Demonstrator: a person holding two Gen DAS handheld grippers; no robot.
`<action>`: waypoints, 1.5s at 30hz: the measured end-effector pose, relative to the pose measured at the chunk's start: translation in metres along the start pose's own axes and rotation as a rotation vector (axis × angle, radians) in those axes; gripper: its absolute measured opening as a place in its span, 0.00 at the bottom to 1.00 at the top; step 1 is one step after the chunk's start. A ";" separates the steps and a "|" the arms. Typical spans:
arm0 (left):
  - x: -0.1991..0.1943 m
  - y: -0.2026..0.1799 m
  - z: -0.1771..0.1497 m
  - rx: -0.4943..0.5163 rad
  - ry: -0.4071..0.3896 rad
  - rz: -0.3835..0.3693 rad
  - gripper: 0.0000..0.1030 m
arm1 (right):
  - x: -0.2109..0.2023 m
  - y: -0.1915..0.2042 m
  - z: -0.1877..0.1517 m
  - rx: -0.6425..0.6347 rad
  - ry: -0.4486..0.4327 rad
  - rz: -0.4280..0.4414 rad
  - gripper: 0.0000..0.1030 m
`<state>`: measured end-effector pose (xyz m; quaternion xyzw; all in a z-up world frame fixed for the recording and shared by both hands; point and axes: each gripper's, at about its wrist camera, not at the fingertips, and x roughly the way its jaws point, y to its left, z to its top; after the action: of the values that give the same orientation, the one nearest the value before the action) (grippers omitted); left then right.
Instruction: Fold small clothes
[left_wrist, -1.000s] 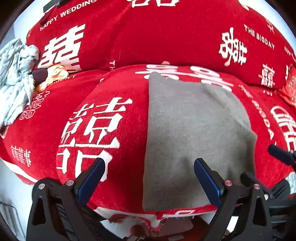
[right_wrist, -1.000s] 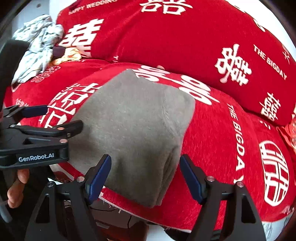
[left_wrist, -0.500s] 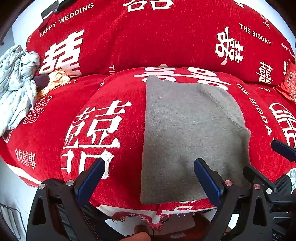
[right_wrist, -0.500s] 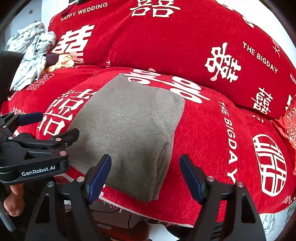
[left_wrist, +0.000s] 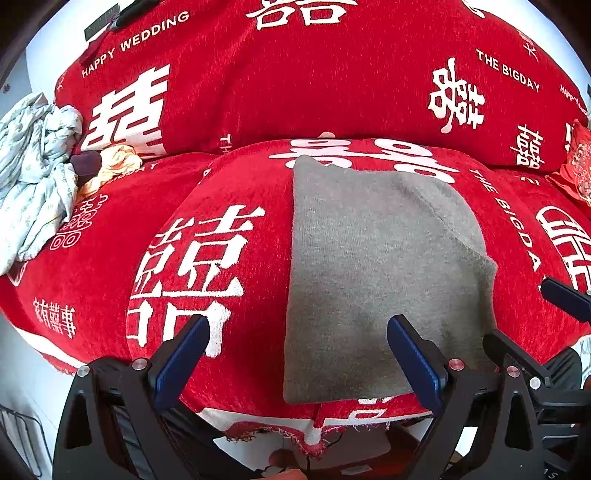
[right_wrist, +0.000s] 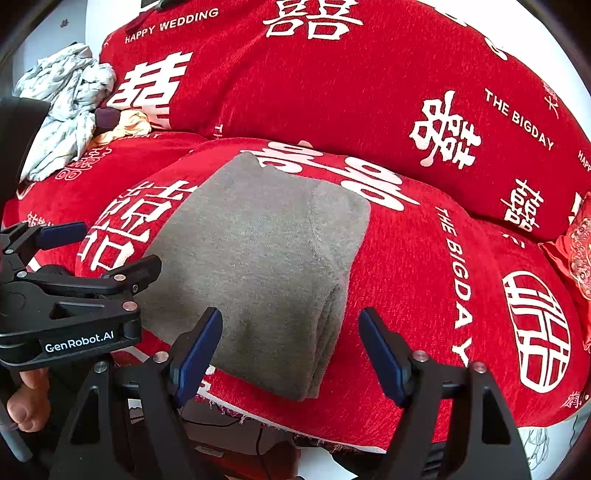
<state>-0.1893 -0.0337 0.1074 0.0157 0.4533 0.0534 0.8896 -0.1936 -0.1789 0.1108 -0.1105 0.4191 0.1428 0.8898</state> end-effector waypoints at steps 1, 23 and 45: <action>-0.001 0.000 0.000 0.000 -0.002 0.001 0.95 | 0.000 0.000 0.000 0.000 0.000 -0.001 0.77; -0.022 -0.002 0.002 0.007 -0.072 0.013 0.95 | -0.012 -0.003 0.001 -0.001 -0.026 -0.007 0.77; -0.014 -0.004 0.000 0.013 -0.043 0.007 0.95 | -0.005 0.000 -0.004 0.010 -0.009 0.007 0.77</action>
<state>-0.1974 -0.0393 0.1180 0.0241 0.4342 0.0533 0.8989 -0.2001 -0.1807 0.1120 -0.1039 0.4162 0.1443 0.8917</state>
